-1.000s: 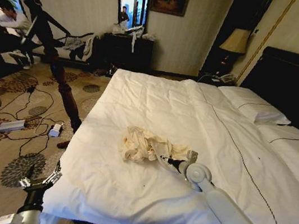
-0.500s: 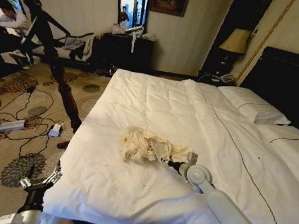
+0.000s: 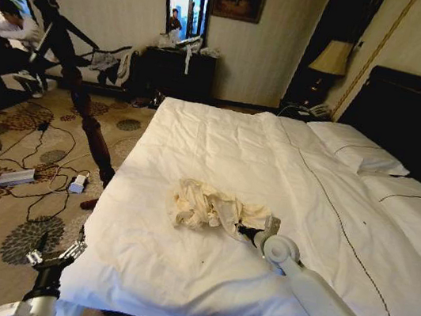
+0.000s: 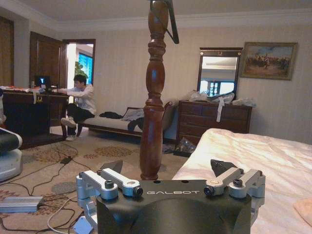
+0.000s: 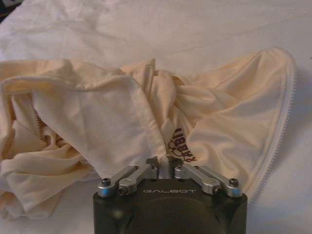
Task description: Pick up the clothes from the bed and hang them on the clothes hanger.
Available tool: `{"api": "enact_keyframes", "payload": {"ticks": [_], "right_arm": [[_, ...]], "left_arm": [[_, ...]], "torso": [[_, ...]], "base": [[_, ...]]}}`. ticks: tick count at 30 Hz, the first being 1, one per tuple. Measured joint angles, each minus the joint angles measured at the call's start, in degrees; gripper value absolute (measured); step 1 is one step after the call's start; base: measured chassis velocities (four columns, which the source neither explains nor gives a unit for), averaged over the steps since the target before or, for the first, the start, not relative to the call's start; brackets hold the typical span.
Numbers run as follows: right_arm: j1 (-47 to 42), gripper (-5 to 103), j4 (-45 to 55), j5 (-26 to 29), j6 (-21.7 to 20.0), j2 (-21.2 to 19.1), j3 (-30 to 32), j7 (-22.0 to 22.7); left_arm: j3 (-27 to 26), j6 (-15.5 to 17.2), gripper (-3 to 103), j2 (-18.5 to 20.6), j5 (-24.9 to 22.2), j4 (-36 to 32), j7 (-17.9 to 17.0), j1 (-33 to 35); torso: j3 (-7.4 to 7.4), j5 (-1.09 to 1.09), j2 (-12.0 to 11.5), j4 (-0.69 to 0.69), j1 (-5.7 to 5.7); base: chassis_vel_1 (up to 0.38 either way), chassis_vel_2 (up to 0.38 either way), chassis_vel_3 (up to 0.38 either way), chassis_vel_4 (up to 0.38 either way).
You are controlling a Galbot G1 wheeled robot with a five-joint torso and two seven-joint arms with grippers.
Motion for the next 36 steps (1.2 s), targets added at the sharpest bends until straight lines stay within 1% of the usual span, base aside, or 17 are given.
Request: {"api": "enact_keyframes", "payload": {"ticks": [1, 2, 5, 11, 15, 17, 20, 21, 23, 24, 25, 26, 28, 30, 31, 34, 36], "right_arm": [[0.0, 15, 0.0, 0.0, 0.0, 0.0, 0.0, 0.0], [-0.2, 3, 0.2, -0.3, 0.3, -0.1, 0.1, -0.5], [-0.6, 1, 0.6, -0.4, 0.6, -0.4, 0.3, -1.1], [-1.4, 0, 1.9, -0.4, 0.8, -1.3, 0.7, -2.0], [-2.3, 0, 3.6, -0.5, 2.2, -2.2, 2.1, -3.2], [-3.2, 0, 6.3, -0.5, 4.5, -2.9, 4.4, -4.6], [-4.3, 0, 12.0, -0.2, 9.2, -4.5, 9.9, -8.1], [-4.3, 0, 12.0, -0.2, 9.2, -4.5, 9.9, -8.1], [-4.3, 0, 15.6, 0.2, 13.0, -6.2, 13.2, -11.4], [-3.9, 0, 17.1, 0.0, 16.4, -7.4, 14.5, -14.6], [-3.5, 0, 17.9, -0.1, 18.5, -8.1, 15.1, -16.8], [-3.5, 0, 17.9, -0.1, 18.5, -8.1, 15.1, -16.8], [-1.7, 0, 19.8, -0.1, 23.9, -10.1, 15.9, -22.3], [-0.1, 0, 20.8, 0.6, 26.6, -11.2, 15.9, -24.7], [-0.1, 0, 20.8, 0.6, 26.6, -11.2, 15.9, -24.7], [5.6, 0, 22.9, 4.2, 30.0, -13.2, 14.5, -27.2], [10.8, 0, 23.7, 6.3, 31.2, -14.2, 12.2, -27.7]], "left_arm": [[0.0, 0.0, 100, 0.0, 0.0, 0.0, 0.0, 0.0], [0.0, 0.0, 100, 0.0, 0.0, 0.0, 0.0, 0.0], [-0.1, 0.0, 100, 0.2, -0.1, 0.0, 0.0, -0.1], [-0.1, 0.2, 100, 0.4, -0.5, 0.3, 0.0, -0.5], [-0.1, 0.3, 100, 0.5, -0.6, 0.6, 0.0, -0.7], [-0.1, 0.3, 100, 0.7, -0.9, 0.7, -0.1, -0.9], [0.1, 0.9, 100, 1.6, -2.4, 0.6, -0.1, -0.9], [0.1, 0.9, 100, 1.6, -2.4, 0.6, -0.1, -0.9], [0.5, 1.6, 100, 2.6, -4.8, -0.4, 0.2, -1.0], [0.9, 2.2, 100, 3.3, -6.3, -1.1, 0.6, -1.1], [1.2, 2.5, 100, 3.9, -7.4, -1.5, 1.0, -1.2], [1.2, 2.5, 100, 3.9, -7.4, -1.5, 1.0, -1.2], [2.3, 3.6, 100, 5.8, -10.6, -2.8, 2.7, -1.7], [3.2, 4.1, 100, 7.3, -11.8, -3.2, 3.9, -2.3], [3.2, 4.1, 100, 7.3, -11.8, -3.2, 3.9, -2.3], [5.9, 4.9, 100, 10.6, -12.4, -2.8, 6.3, -3.6], [9.3, 5.1, 100, 13.1, -11.5, -1.3, 7.8, -4.5]], "torso": [[0.00, 0.00, 0.0, 0.00, 0.00], [0.00, 0.00, 0.0, 0.00, 0.00], [0.00, 0.00, 0.0, 0.00, 0.00], [0.00, 0.00, 0.0, 0.00, 0.00], [0.00, 0.01, 0.0, 0.00, 0.00], [0.00, 0.01, 0.0, 0.00, 0.00], [0.00, -0.02, 0.0, 0.00, 0.00], [0.00, -0.02, 0.0, 0.00, 0.00], [0.00, -0.01, 0.0, 0.00, 0.00], [0.00, -0.01, 0.0, 0.00, 0.00], [0.00, -0.01, 0.0, 0.00, 0.00], [0.00, -0.01, 0.0, 0.00, 0.00], [0.00, 0.00, 0.0, 0.01, 0.00], [0.00, 0.01, 0.0, 0.00, 0.00], [0.00, 0.01, 0.0, 0.00, 0.00], [0.00, 0.02, 0.0, 0.00, 0.00], [0.00, -0.01, 0.0, 0.01, 0.00]], "base": [[0.000, 0.000, 0.000, 0.000], [0.000, 0.000, 0.000, 0.000], [0.000, 0.000, 0.000, 0.000], [0.000, 0.000, 0.000, 0.000], [0.000, 0.000, 0.000, 0.000], [0.000, 0.000, 0.000, 0.000], [0.000, 0.000, 0.000, 0.000], [0.000, 0.000, 0.000, 0.000], [0.000, 0.000, 0.000, 0.000], [0.000, 0.000, 0.000, 0.000], [0.000, 0.000, 0.000, 0.000], [0.000, 0.000, 0.000, 0.000], [0.000, 0.000, 0.000, 0.000], [0.000, 0.000, 0.000, 0.000], [0.000, 0.000, 0.000, 0.000], [0.000, 0.000, 0.000, 0.000], [0.000, 0.000, 0.000, 0.000]]}}
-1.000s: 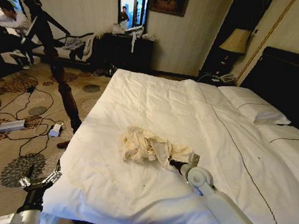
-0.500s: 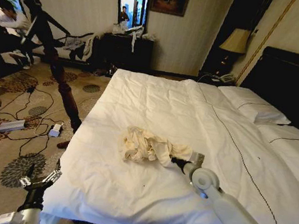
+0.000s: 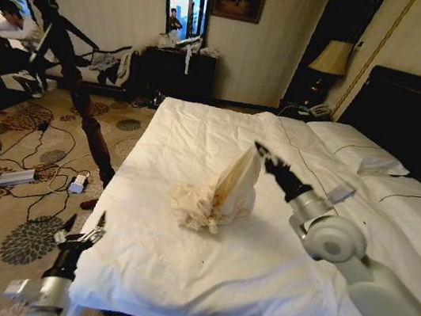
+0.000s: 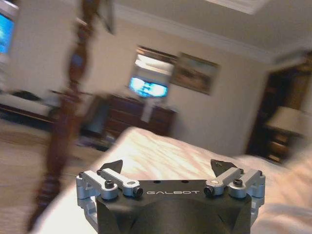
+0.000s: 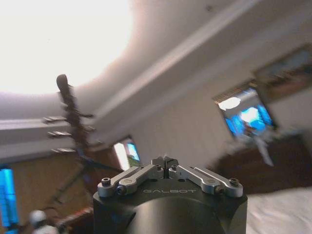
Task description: Pick up the clothes from the bed and hang them on the clothes hanger.
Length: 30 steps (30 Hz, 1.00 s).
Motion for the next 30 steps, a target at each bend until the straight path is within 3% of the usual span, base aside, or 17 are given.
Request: {"api": "enact_keyframes", "payload": {"ticks": [5, 7, 11, 18, 21, 30], "right_arm": [[6.1, 0, 0.2, 1.0, 0.9, -1.3, -4.9, 0.0], [10.6, 0, 0.0, 2.1, 1.8, -1.7, -9.5, 0.3], [16.7, 0, -0.5, 4.9, 3.1, -1.6, -15.2, 1.8], [20.1, 0, -1.3, 6.3, 3.6, -2.2, -18.5, 2.6], [20.2, 0, -1.5, 6.3, 3.6, -3.3, -19.3, 2.9], [19.5, 0, -2.8, 5.9, 3.6, -3.8, -18.5, 2.8]], "left_arm": [[6.4, -0.4, 100, 3.0, 4.1, 3.9, 1.5, -2.1], [11.4, -1.1, 100, 4.5, 7.0, 7.9, 1.7, -5.4], [17.3, -1.2, 100, 5.1, 7.9, 12.0, 1.0, -11.2], [22.3, -2.4, 100, 5.2, 12.6, 17.5, -0.8, -18.1], [27.7, -2.7, 100, 2.7, 14.2, 22.3, -2.8, -23.8], [32.4, -1.7, 100, -3.4, 17.6, 28.4, -4.8, -29.4]], "torso": [[0.00, -0.01, 0.0, -0.01, 0.00], [0.00, 0.02, 0.0, 0.00, 0.00], [0.01, 0.01, 0.0, 0.00, 0.00], [0.01, 0.02, 0.0, -0.01, 0.01], [0.01, 0.02, 0.0, -0.01, 0.00], [0.00, 0.02, 0.0, 0.00, 0.01]], "base": [[0.000, 0.000, 0.000, 0.000], [0.000, 0.000, 0.000, 0.000], [0.000, 0.000, 0.000, 0.000], [0.000, 0.000, 0.000, 0.000], [0.000, 0.000, 0.000, 0.000], [0.000, 0.000, 0.000, 0.000]]}}
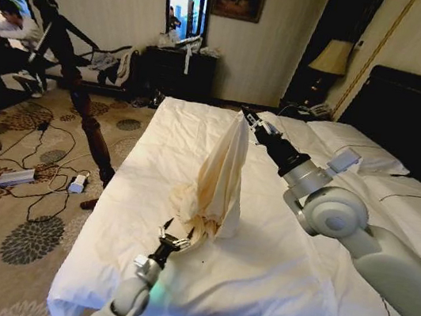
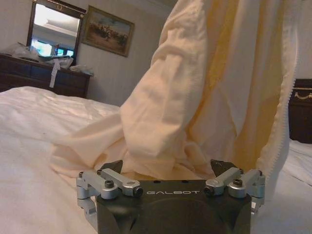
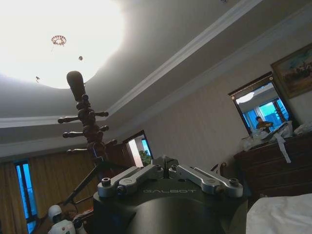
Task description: Pick up the clothes from the bed and hang them on the clothes hanger.
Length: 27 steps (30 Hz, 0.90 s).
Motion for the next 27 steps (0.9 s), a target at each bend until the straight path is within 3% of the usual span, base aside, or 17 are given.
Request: {"api": "enact_keyframes", "payload": {"ticks": [7, 9, 13, 18, 22, 24, 27], "right_arm": [[-0.9, 0, 0.1, -0.2, -0.1, -0.3, 1.7, -0.2], [-1.1, 0, 0.2, -0.2, -0.1, -0.4, 2.0, -0.2], [-1.9, 0, -0.1, -1.1, -0.1, -0.2, 2.4, -0.3], [-2.5, 0, -0.2, -1.5, -0.2, 0.2, 3.0, -0.3], [-2.5, 0, -0.3, -1.8, -0.2, 0.7, 3.2, -0.2], [-2.4, 0, -0.3, -1.8, -0.2, 0.8, 3.2, -0.2], [-2.3, 0, -0.3, -2.0, -0.2, 0.8, 3.0, -0.2]], "left_arm": [[0.5, 0.1, 103, -2.2, 0.7, 2.6, -1.7, -4.2], [0.4, 0.1, 100, -2.2, 0.7, 2.7, -1.8, -4.5], [-0.6, -0.1, 78, -2.0, 0.7, 1.2, -1.8, -3.9], [-1.6, -0.1, 68, -0.5, 0.6, -0.6, -1.8, -2.7], [-3.8, 0.1, 46, 1.9, -0.7, -3.3, -1.8, -0.5], [-4.3, 0.3, 46, 2.3, -1.2, -4.0, -1.7, 0.0], [-5.9, 0.7, 29, 3.8, -2.8, -6.8, -1.6, 1.4]], "torso": [[0.00, 0.00, 0.0, -0.01, 0.00], [0.00, 0.00, 0.0, -0.01, 0.00], [0.00, -0.01, 0.0, -0.01, -0.01], [0.00, -0.01, 0.0, -0.01, -0.01], [0.00, -0.02, 0.0, -0.01, -0.01], [0.00, -0.01, 0.0, 0.00, -0.01], [0.00, -0.02, 0.0, 0.00, -0.01]], "base": [[0.000, 0.000, 0.000, 0.000], [0.000, 0.000, 0.000, 0.000], [0.000, 0.000, 0.000, 0.000], [0.000, 0.000, 0.000, 0.000], [0.000, 0.000, 0.000, 0.000], [0.000, 0.000, 0.000, 0.000], [0.000, 0.000, 0.000, 0.000]]}}
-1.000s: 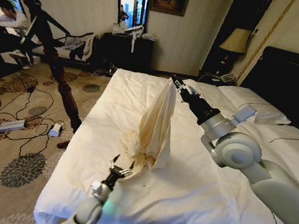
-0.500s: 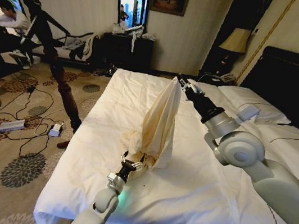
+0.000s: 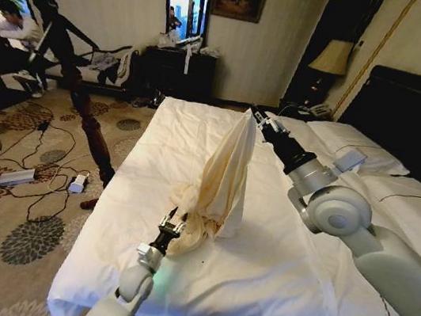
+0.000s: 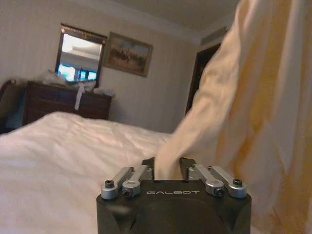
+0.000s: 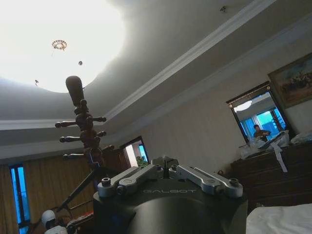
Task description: Pick up the clothes from the bed and hang them on the clothes hanger.
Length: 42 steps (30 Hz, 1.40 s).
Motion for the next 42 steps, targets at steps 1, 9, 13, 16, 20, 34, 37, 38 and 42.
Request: {"api": "enact_keyframes", "payload": {"ticks": [1, 9, 13, 16, 20, 34, 37, 38, 42], "right_arm": [[0.0, 0, 0.0, 0.0, 0.0, 0.0, 0.0, 0.0], [0.5, 0, 0.1, -0.1, 0.0, -0.4, 0.0, 0.0], [0.2, 0, 0.1, -0.7, 0.2, -0.1, 0.2, 0.0], [0.1, 0, 0.0, -1.2, 0.2, 0.7, 0.1, 0.0], [-0.3, 0, -0.2, -1.8, 0.5, 1.4, -0.2, -0.1], [-1.7, 0, 1.7, -0.4, 1.0, 0.2, 1.7, -0.4], [-2.0, 0, 2.2, -0.1, 1.0, 0.0, 2.0, -0.4], [-2.0, 0, 2.3, 0.0, 1.0, -0.2, 2.2, -0.4], [-2.2, 0, 2.6, 0.3, 1.0, -0.6, 2.4, -0.4]], "left_arm": [[0.0, 0.0, 29, 0.0, 0.0, 0.0, 0.0, 0.0], [-6.5, 1.6, 3, 8.5, -5.1, -7.7, 0.0, 0.2], [-12.3, 3.3, 0, 13.9, -10.6, -11.7, 0.2, 0.8], [-13.6, 3.5, 0, 14.8, -11.3, -12.8, 1.3, 3.7], [-10.5, 1.9, 0, 13.7, -7.5, -12.5, 2.7, 7.4], [0.9, -0.4, 49, 4.0, 5.3, 0.4, 1.6, 2.8], [1.6, -0.4, 60, 2.7, 5.5, 2.3, 1.6, 1.3], [2.0, -0.3, 60, 2.0, 5.5, 3.1, 1.5, 0.5], [3.5, 0.0, 76, -0.2, 5.0, 5.7, 1.4, -2.5]], "torso": [[0.00, 0.00, 0.0, 0.00, 0.00], [0.00, -0.01, 0.0, -0.01, 0.00], [0.00, 0.01, 0.0, -0.03, 0.00], [0.00, 0.02, 0.0, -0.01, 0.00], [0.00, 0.00, 0.0, 0.04, 0.00], [0.00, 0.03, 0.0, -0.02, 0.00], [0.00, 0.03, 0.0, 0.00, 0.00], [0.00, 0.03, 0.0, 0.00, 0.00], [0.00, 0.02, 0.0, -0.01, 0.00]], "base": [[0.000, 0.000, 0.000, 0.000], [0.000, 0.000, 0.000, 0.000], [0.000, 0.000, 0.000, 0.000], [0.000, 0.000, 0.000, 0.000], [0.000, 0.000, 0.000, 0.000], [0.000, 0.000, 0.000, 0.000], [0.000, 0.000, 0.000, 0.000], [0.000, 0.000, 0.000, 0.000], [0.000, 0.000, 0.000, 0.000]]}}
